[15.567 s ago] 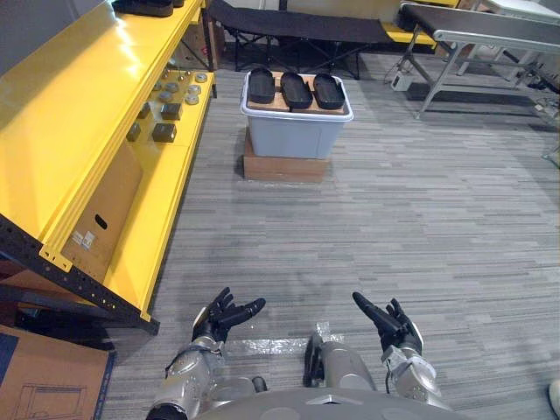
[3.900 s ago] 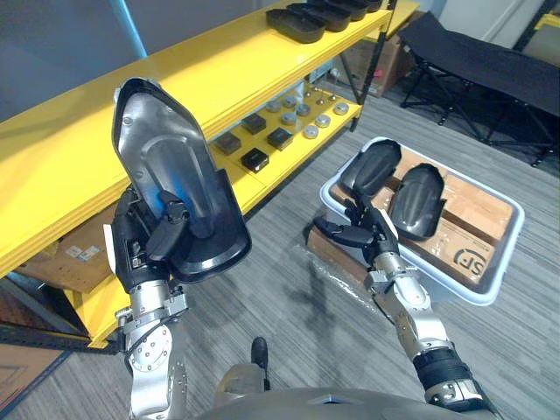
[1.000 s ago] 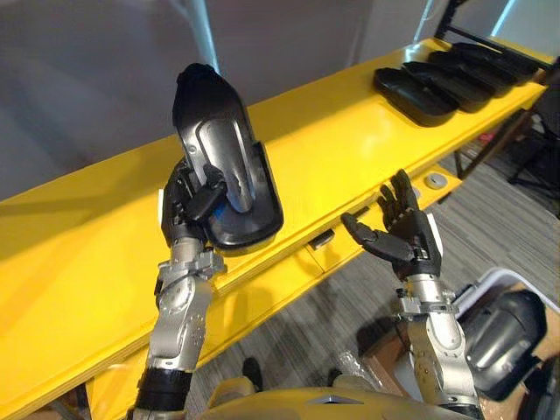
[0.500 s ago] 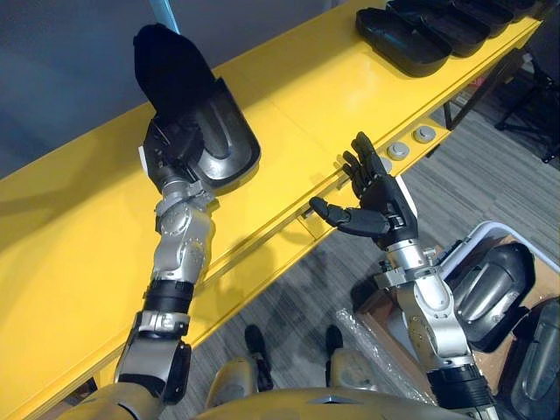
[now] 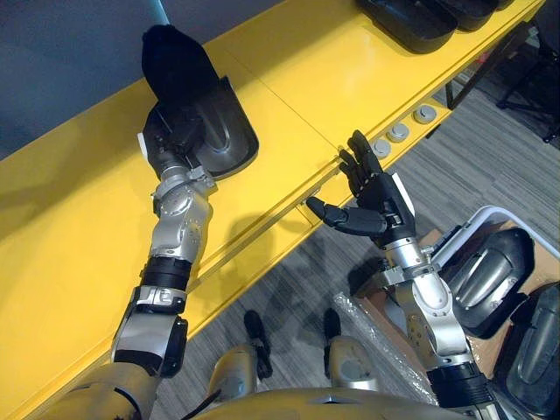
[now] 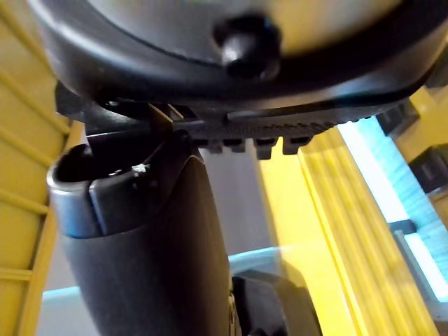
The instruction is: Walk over and take three plastic housings, then place them on the shelf
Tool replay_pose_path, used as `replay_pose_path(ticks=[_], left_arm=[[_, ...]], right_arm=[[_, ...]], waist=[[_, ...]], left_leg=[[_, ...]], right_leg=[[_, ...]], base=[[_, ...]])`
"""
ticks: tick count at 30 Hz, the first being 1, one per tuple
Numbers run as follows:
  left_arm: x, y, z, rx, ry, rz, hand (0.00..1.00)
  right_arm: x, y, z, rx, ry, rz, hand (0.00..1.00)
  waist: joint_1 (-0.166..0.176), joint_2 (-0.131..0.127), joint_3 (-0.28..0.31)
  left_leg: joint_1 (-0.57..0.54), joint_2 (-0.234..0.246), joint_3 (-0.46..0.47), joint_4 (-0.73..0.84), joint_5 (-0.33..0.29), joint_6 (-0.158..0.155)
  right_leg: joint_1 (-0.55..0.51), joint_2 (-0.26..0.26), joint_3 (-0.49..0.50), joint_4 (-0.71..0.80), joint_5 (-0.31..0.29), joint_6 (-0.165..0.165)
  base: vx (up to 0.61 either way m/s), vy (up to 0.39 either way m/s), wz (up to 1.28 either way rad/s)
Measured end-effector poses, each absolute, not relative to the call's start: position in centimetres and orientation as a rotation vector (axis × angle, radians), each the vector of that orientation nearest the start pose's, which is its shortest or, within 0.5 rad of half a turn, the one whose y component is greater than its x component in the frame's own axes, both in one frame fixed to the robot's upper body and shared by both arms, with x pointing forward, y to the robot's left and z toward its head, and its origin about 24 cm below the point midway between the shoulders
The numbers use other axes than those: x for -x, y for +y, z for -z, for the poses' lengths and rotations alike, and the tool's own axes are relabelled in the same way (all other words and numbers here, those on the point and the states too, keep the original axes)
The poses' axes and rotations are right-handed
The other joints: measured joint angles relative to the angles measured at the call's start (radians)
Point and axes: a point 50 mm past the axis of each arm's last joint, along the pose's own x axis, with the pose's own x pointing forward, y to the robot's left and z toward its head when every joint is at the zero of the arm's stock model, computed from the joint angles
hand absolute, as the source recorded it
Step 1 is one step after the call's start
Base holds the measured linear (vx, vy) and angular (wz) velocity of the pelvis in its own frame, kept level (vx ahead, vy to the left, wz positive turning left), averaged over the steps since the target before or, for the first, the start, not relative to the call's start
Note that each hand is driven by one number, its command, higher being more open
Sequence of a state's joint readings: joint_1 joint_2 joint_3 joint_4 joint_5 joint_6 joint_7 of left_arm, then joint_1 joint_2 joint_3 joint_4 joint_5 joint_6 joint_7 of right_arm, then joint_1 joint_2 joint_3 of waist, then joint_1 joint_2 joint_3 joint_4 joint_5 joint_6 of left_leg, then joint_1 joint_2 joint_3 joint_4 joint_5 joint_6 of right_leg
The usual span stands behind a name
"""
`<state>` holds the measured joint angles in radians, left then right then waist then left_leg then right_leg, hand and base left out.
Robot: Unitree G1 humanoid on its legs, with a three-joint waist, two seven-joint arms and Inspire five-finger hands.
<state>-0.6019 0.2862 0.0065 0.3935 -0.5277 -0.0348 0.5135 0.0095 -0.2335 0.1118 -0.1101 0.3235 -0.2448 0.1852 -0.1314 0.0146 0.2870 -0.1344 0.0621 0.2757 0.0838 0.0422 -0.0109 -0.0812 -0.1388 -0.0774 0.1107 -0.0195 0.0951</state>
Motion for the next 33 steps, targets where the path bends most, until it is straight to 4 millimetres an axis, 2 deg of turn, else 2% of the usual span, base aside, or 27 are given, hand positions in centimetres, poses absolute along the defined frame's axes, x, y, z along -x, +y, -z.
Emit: replay_pose_path(ticks=[11,20,31,33], left_arm=[[-36.5,20.0,-14.0,0.275,-0.121,-0.48,1.0],[-36.5,19.6,-13.9,0.267,-0.114,-0.519,1.0],[-36.6,19.3,-13.3,0.155,-0.079,-0.52,1.0],[-36.5,19.4,-13.0,0.153,-0.067,-0.519,1.0]], right_arm=[[-24.8,-14.8,-9.3,-0.096,-0.336,-0.307,1.0],[-24.6,-14.2,-8.9,-0.11,-0.318,-0.307,1.0],[-23.9,-14.0,-7.9,-0.124,-0.278,-0.307,1.0],[-23.7,-13.6,-7.6,-0.128,-0.266,-0.321,1.0]], waist=[[-0.006,0.001,0.013],[-0.012,0.001,0.015],[-0.011,0.001,0.009],[-0.011,0.001,-0.01]], left_leg=[[0.03,-0.006,-0.007,-0.043,0.024,0.001],[0.092,-0.017,-0.01,-0.147,0.074,-0.002],[0.131,-0.015,-0.011,-0.169,0.08,-0.005],[0.131,-0.015,-0.011,-0.169,0.08,-0.006]], right_leg=[[0.02,-0.001,-0.009,-0.006,0.002,0.0],[0.047,-0.001,-0.023,-0.023,0.002,0.0],[0.085,0.0,-0.03,-0.038,0.003,0.002],[0.087,0.001,-0.032,-0.044,0.005,0.003]], base=[[0.0,0.002,0.01],[0.01,0.004,0.02],[0.0,0.002,0.01],[0.0,0.0,0.0]])
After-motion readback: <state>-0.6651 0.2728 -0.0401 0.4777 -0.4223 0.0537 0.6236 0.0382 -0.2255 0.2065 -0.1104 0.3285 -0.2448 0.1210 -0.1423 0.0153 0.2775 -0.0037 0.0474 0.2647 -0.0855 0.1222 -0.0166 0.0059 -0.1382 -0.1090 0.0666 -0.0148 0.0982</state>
